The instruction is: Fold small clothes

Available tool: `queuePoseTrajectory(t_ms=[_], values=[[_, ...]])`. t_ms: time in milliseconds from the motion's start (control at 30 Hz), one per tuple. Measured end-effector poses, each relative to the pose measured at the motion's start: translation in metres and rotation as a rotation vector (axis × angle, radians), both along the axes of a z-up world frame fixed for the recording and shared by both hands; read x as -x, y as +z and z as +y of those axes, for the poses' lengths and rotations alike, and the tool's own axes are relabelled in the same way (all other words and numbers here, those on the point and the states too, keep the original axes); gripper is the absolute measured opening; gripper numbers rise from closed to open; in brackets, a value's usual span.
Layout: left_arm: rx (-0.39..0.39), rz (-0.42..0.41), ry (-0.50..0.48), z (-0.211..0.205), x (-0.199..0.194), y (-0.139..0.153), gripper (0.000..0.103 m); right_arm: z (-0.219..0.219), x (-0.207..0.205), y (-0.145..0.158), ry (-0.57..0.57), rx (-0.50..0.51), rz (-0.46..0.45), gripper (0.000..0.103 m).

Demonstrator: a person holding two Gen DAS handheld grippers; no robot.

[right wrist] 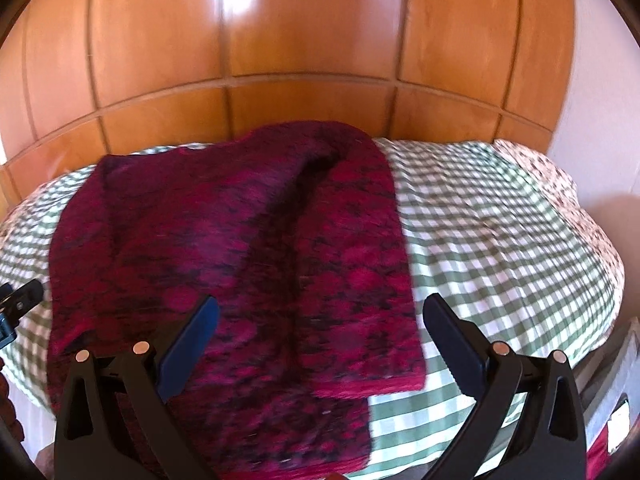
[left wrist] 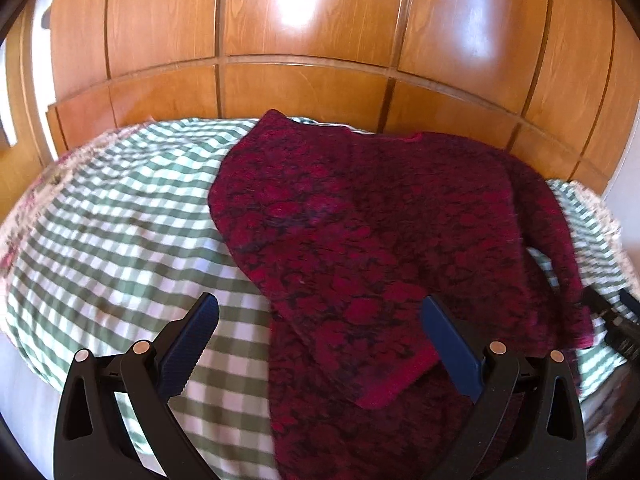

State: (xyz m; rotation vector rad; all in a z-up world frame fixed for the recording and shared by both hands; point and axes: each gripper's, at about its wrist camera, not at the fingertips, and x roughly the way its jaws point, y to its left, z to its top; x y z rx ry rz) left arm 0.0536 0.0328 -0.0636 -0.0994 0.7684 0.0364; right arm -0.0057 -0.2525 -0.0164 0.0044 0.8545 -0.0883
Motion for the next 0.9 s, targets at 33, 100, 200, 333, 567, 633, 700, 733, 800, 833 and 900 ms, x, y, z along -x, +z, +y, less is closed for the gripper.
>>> queuePoseTrajectory(t_ms=[33, 100, 200, 333, 567, 633, 700, 733, 800, 833, 900], values=[[-0.025, 0.002, -0.005, -0.001, -0.003, -0.004, 0.1, -0.006, -0.003, -0.003, -0.014, 0.002, 0.002, 0.101], [-0.056, 0.005, -0.018, -0.003, -0.008, -0.013, 0.1, -0.013, -0.009, -0.009, -0.027, 0.008, 0.017, 0.101], [-0.069, 0.033, -0.024, -0.002, -0.017, -0.028, 0.1, -0.023, -0.018, -0.023, -0.039, 0.015, 0.061, 0.101], [-0.041, 0.087, -0.018, 0.003, -0.026, -0.046, 0.1, -0.04, -0.026, -0.044, -0.023, -0.051, 0.118, 0.101], [0.181, 0.135, 0.015, 0.029, -0.028, -0.066, 0.1, -0.06, -0.03, -0.057, 0.027, -0.214, 0.162, 0.062], [0.184, 0.125, 0.014, 0.03, -0.026, -0.067, 0.1, -0.059, -0.029, -0.051, 0.07, -0.213, 0.142, 0.047], [0.161, 0.12, 0.01, 0.028, -0.023, -0.067, 0.1, -0.061, -0.027, -0.044, 0.09, -0.185, 0.119, 0.037], [0.16, 0.12, 0.011, 0.027, -0.023, -0.067, 0.1, -0.067, -0.027, -0.04, 0.094, -0.169, 0.106, 0.034], [0.159, 0.12, 0.012, 0.027, -0.022, -0.067, 0.1, -0.08, -0.029, -0.035, 0.072, -0.15, 0.096, 0.026], [0.157, 0.12, 0.012, 0.027, -0.022, -0.067, 0.1, -0.089, -0.03, -0.034, 0.045, -0.13, 0.091, 0.021], [0.148, 0.12, 0.015, 0.026, -0.022, -0.068, 0.1, -0.113, -0.034, -0.033, -0.03, -0.08, 0.085, 0.018]])
